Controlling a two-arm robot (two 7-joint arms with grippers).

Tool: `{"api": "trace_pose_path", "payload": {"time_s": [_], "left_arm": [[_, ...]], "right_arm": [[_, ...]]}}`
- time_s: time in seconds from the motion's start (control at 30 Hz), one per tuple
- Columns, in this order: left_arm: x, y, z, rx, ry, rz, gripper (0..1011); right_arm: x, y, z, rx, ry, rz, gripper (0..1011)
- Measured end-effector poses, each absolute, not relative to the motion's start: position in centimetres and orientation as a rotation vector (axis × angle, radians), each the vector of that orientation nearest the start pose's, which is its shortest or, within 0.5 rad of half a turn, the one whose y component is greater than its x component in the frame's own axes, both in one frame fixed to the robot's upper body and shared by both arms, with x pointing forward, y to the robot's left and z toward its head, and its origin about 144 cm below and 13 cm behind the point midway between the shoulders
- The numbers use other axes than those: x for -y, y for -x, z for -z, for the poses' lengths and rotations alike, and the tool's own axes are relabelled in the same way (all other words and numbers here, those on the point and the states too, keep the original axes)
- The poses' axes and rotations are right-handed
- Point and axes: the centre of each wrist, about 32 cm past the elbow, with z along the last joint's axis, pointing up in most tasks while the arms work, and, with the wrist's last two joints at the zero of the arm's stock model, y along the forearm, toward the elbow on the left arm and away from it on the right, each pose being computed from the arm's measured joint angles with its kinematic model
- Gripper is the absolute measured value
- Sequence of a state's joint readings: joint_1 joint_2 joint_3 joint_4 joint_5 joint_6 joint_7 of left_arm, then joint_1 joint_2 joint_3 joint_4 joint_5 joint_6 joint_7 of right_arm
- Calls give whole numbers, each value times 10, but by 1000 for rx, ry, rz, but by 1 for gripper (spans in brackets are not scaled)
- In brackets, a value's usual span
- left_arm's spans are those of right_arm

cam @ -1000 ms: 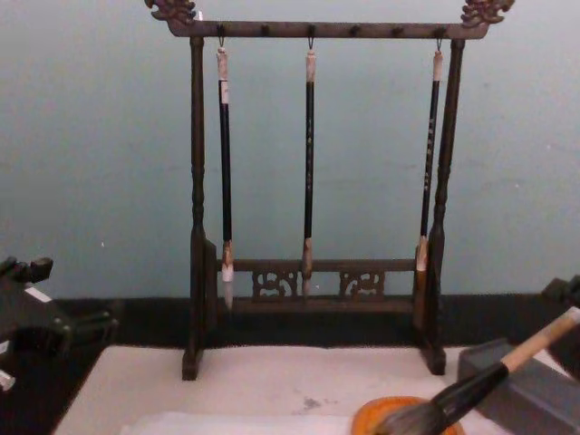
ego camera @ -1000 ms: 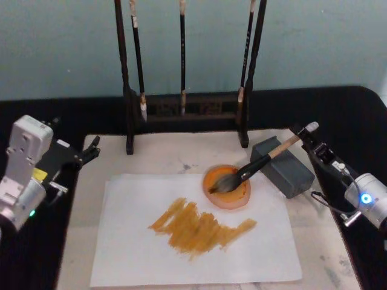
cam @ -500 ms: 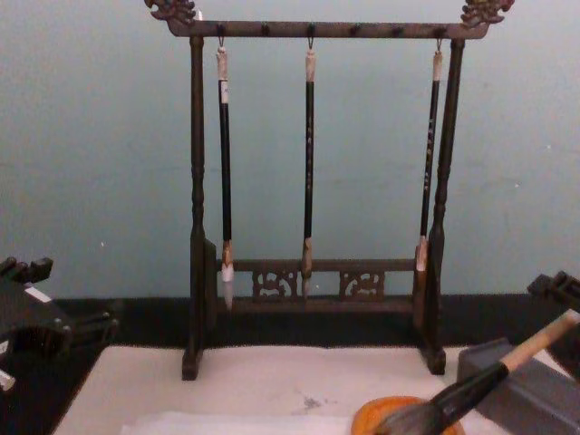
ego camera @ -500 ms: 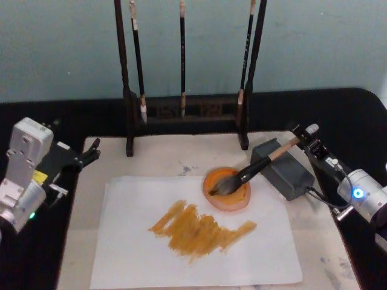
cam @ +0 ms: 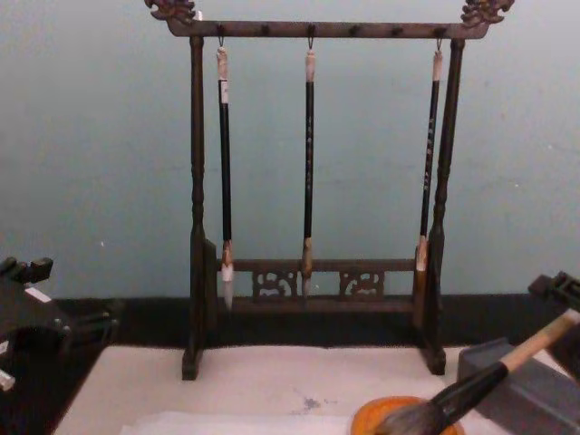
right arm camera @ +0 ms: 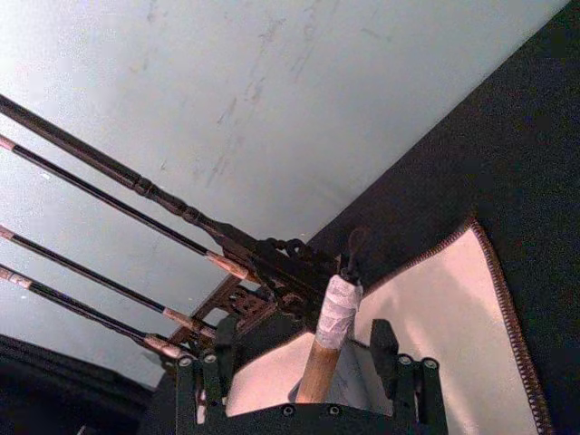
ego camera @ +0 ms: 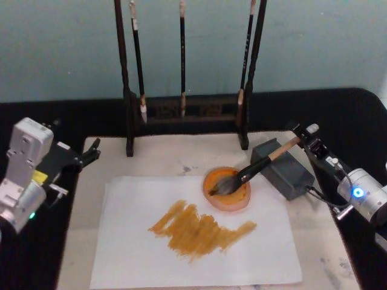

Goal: Pick up the brush from the inkstone, write on the paper, then place the brush back to its original position.

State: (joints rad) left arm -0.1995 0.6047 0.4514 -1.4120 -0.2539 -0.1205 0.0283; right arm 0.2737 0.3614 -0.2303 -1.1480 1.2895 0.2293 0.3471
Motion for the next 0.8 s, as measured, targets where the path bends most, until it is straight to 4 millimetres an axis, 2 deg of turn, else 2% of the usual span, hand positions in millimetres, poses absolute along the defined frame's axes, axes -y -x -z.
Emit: {"api": "trace_pose_path", "payload": {"time_s": [0.2, 0.23, 0.33, 0.67, 0.7, 0.8], "left_arm": [[-310, -489, -1140, 285, -304, -1248, 1010], [-310, -489, -1140, 285, -304, -1248, 1010], [-310, -489, -1140, 285, -304, -1248, 1010], [-310, -489, -1140, 285, -304, -1248, 1010], [-310, -489, -1140, 285, -304, -1248, 1010], [-310, -489, -1140, 285, -304, -1248, 1010]], "right_arm": [[314, -523, -1109, -896, -495, 1064, 826], [314, -523, -1109, -896, -495, 1064, 769], [314, -523, -1109, -896, -495, 1064, 702], [314, -523, -1109, -896, -495, 1065, 388], [314, -523, -1109, -896, -495, 1064, 322], [314, -522, -1109, -896, -495, 1064, 246]]}}
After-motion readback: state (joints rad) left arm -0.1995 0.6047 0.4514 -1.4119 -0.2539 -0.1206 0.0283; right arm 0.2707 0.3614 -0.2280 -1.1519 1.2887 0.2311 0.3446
